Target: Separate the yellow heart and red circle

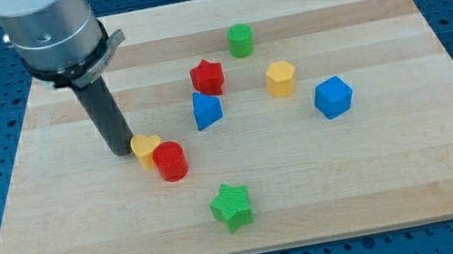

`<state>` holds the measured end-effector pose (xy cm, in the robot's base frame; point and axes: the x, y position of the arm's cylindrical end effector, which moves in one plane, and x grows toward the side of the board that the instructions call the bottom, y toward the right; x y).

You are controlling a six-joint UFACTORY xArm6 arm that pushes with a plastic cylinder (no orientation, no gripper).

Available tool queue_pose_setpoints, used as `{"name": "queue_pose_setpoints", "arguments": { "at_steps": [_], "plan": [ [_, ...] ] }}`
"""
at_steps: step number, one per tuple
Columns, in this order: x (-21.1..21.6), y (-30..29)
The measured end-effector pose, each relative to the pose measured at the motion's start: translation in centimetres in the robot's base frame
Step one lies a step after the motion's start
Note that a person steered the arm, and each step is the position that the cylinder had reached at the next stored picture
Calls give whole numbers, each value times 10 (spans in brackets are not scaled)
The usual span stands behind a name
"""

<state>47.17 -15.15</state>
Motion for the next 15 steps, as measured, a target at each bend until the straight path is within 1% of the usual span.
{"name": "queue_pose_setpoints", "arguments": {
  "at_steps": [1,5,6,7,8,9,10,11,12,14,15],
  "plan": [
    [12,14],
    [19,107],
    [14,114],
    [-6,119],
    [2,140],
    [20,140],
    [43,150],
    [53,170],
    [49,172],
    [40,95],
    [33,94]
  ]
}}
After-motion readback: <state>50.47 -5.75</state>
